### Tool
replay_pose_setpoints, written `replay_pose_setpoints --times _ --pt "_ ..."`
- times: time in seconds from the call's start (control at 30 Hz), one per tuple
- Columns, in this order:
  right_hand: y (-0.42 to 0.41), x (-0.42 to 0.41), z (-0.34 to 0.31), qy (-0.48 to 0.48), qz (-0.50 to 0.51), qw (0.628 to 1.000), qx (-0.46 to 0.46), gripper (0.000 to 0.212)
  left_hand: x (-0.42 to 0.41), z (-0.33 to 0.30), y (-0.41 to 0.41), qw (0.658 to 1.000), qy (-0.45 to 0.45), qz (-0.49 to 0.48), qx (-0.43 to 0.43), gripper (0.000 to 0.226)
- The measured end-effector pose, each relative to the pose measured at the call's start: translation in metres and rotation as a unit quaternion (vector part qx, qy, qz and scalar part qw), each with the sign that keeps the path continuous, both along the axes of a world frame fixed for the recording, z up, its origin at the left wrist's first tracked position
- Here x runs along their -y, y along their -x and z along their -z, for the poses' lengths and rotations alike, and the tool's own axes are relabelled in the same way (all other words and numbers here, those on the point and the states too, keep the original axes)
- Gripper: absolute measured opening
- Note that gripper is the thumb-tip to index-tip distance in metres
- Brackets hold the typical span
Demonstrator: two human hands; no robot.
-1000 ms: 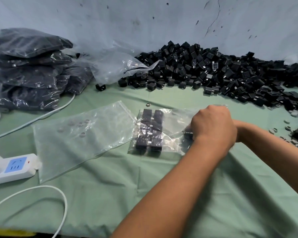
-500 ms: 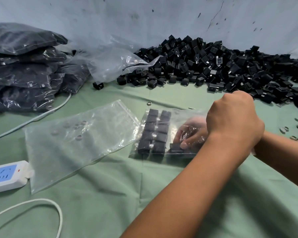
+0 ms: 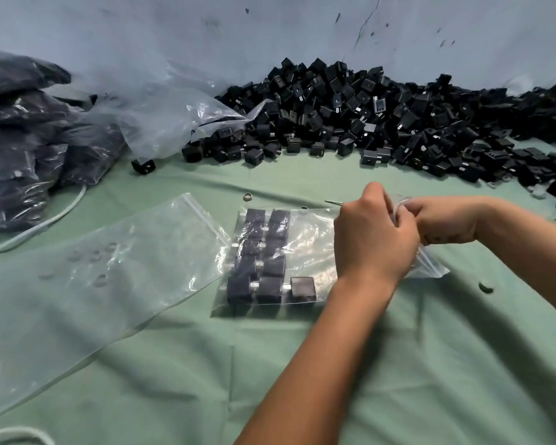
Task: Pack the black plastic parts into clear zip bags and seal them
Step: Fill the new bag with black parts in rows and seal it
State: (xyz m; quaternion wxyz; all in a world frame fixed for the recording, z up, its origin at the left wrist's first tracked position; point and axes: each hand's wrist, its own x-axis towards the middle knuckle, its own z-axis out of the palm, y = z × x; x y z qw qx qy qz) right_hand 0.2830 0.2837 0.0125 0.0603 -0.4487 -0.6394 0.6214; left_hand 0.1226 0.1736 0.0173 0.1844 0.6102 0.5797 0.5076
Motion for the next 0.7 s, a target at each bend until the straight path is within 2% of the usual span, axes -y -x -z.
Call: replay_pose_setpoints --times 0.1,0.17,0.23,0.3,0.33,0.4,0.47,0.5,0.57,0.63,0.7 --pt "-0.020 -0.006 -0.007 -0.015 0.042 0.999 0.016 0.019 -0.009 0.021 -0.002 0.998 0.065 -0.010 0.014 0.016" --pt "-0.025 -0.017 -0.005 -0.060 0.142 0.988 0.008 0.022 -0.012 0.032 -0.002 0.995 0.093 -0.015 0.025 0.014" --pt "-0.019 -0.030 0.004 -0.160 0.283 0.945 0.027 0.021 -0.013 0.040 -0.003 0.994 0.107 -0.020 0.029 0.015" --pt "-0.001 -0.043 0.012 -0.290 0.359 0.880 0.114 0.021 -0.014 0.045 -0.004 0.993 0.114 -0.010 0.027 0.016" --pt "0.010 -0.050 0.014 -0.347 0.340 0.859 0.163 0.021 -0.014 0.047 -0.005 0.993 0.116 -0.002 0.020 0.017" --pt "0.030 -0.064 0.020 -0.434 0.243 0.834 0.238 0.024 -0.016 0.050 -0.004 0.993 0.116 0.012 0.010 0.018" --pt "0.045 -0.081 0.020 -0.508 0.155 0.793 0.297 0.035 -0.017 0.051 -0.001 0.993 0.113 0.024 0.018 0.019" --pt "0.049 -0.091 0.020 -0.526 0.119 0.776 0.327 0.044 -0.017 0.051 0.000 0.993 0.115 0.028 0.022 0.019" --pt "0.052 -0.107 0.020 -0.514 0.046 0.765 0.385 0.058 -0.017 0.052 0.002 0.992 0.118 0.034 0.028 0.018" --pt "0.051 -0.118 0.019 -0.493 -0.030 0.749 0.442 0.058 -0.016 0.052 0.002 0.992 0.118 0.039 0.032 0.017" --pt "0.049 -0.122 0.020 -0.514 -0.061 0.721 0.460 0.050 -0.016 0.052 0.002 0.992 0.117 0.039 0.039 0.017"
